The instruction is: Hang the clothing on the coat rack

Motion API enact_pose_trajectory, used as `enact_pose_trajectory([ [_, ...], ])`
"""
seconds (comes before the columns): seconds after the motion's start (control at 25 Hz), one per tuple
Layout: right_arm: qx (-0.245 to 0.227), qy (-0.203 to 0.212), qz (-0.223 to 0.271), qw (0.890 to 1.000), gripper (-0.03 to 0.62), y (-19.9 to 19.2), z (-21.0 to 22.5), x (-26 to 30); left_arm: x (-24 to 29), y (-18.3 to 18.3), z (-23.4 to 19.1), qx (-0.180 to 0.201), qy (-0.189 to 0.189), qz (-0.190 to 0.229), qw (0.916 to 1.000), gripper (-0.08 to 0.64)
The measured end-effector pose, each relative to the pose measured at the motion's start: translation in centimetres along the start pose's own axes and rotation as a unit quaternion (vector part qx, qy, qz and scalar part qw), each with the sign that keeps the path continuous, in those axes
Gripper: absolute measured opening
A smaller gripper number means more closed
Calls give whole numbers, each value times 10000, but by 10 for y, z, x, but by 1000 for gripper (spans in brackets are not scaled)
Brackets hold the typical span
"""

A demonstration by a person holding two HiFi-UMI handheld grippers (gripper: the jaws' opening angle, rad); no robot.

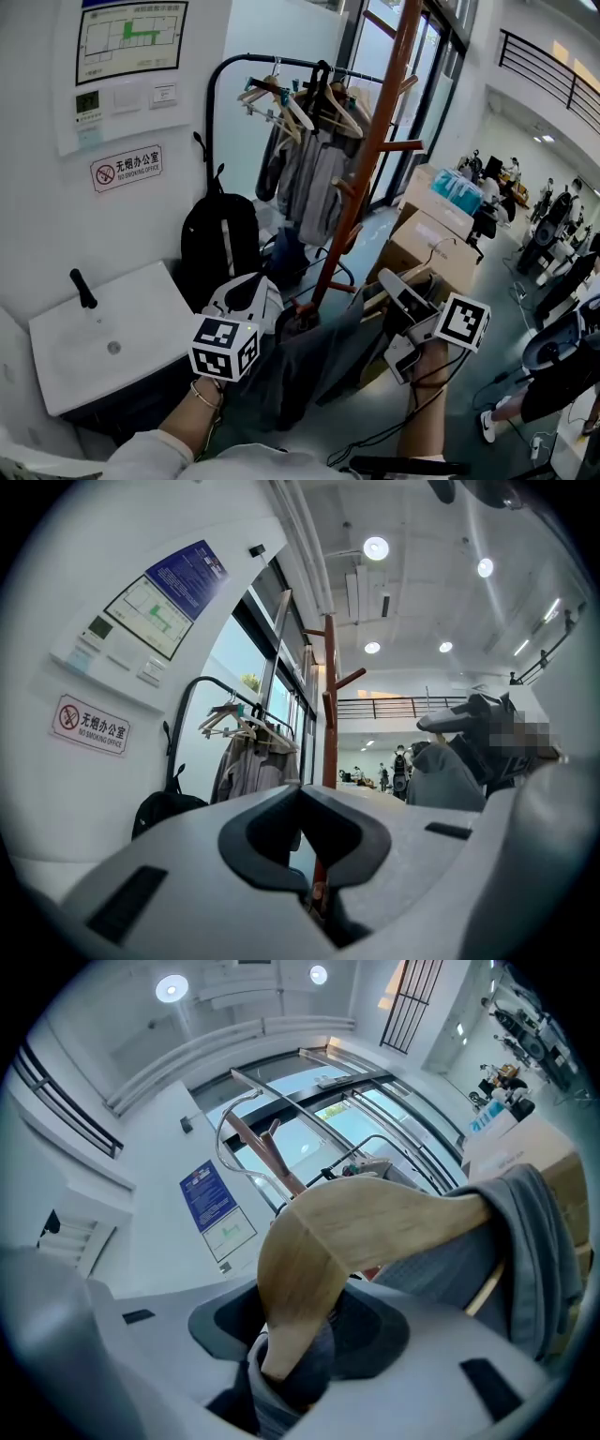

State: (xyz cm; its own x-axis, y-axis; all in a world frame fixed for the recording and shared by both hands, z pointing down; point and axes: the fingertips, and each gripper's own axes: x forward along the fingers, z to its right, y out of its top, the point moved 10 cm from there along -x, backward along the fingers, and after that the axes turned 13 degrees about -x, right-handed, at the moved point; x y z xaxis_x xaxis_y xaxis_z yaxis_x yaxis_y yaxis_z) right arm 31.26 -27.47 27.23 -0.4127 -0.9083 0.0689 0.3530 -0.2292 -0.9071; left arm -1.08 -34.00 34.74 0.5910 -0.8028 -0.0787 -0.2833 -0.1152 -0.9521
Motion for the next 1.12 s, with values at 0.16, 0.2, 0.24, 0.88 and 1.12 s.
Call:
enact_pose_trajectory([
  [0.16, -118, 266, -90, 9995, 196, 23, -3, 3, -1, 7, 2, 46, 118, 110, 9999, 6],
  [0.2, -156, 325, -114, 9993, 196, 29, -5, 4, 0, 10, 3, 56, 140, 138, 9998, 6],
  [0.24, -193, 375, -129, 9990, 197, 35, -6, 4, 0, 13, 4, 73, 157, 170, 9997, 6],
  [0.88, -299, 872, -261, 9954, 199, 85, -17, 20, 18, 55, 26, 462, 121, 547, 9974, 6],
  [1.12, -284, 1009, -291, 9941, 199, 99, -24, 30, 18, 71, 24, 479, 195, 731, 9960, 6],
])
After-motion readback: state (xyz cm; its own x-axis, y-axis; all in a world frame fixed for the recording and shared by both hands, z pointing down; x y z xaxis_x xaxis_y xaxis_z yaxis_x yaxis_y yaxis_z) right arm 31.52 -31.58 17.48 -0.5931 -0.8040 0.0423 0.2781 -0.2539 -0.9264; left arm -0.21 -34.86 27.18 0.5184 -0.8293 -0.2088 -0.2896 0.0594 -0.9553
